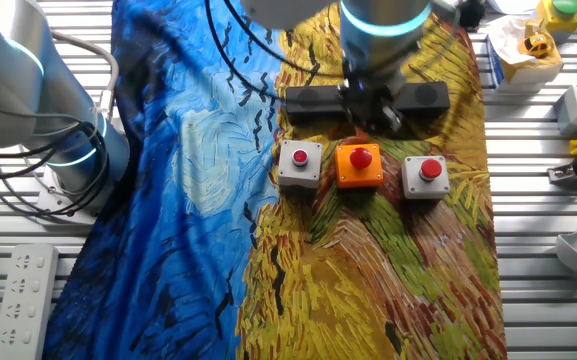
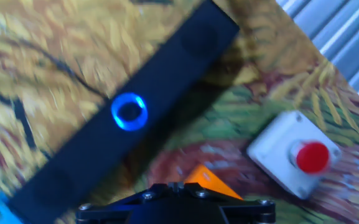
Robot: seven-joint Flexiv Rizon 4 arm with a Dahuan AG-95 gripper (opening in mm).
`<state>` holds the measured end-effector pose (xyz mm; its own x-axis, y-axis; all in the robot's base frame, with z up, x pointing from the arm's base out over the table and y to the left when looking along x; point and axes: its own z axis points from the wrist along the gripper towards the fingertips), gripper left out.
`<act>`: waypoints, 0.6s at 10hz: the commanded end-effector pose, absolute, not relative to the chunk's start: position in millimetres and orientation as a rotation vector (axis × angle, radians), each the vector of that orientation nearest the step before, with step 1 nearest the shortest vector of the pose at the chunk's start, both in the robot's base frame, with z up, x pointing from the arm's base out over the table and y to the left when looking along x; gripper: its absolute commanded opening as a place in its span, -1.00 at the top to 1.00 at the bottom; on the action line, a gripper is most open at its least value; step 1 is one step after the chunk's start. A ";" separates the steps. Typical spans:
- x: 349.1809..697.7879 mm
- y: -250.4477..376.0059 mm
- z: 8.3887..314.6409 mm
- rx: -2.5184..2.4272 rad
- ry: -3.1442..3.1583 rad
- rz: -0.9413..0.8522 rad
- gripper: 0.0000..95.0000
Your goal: Turn the knob to decrease the volume of the speaker
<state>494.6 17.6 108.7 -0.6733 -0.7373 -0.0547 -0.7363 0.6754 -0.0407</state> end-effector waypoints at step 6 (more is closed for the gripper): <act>488.8 14.8 110.3 -1.033 2.914 -0.068 1.00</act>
<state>491.7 15.9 108.7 -0.7736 -0.6323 -0.0401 -0.6305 0.7746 -0.0500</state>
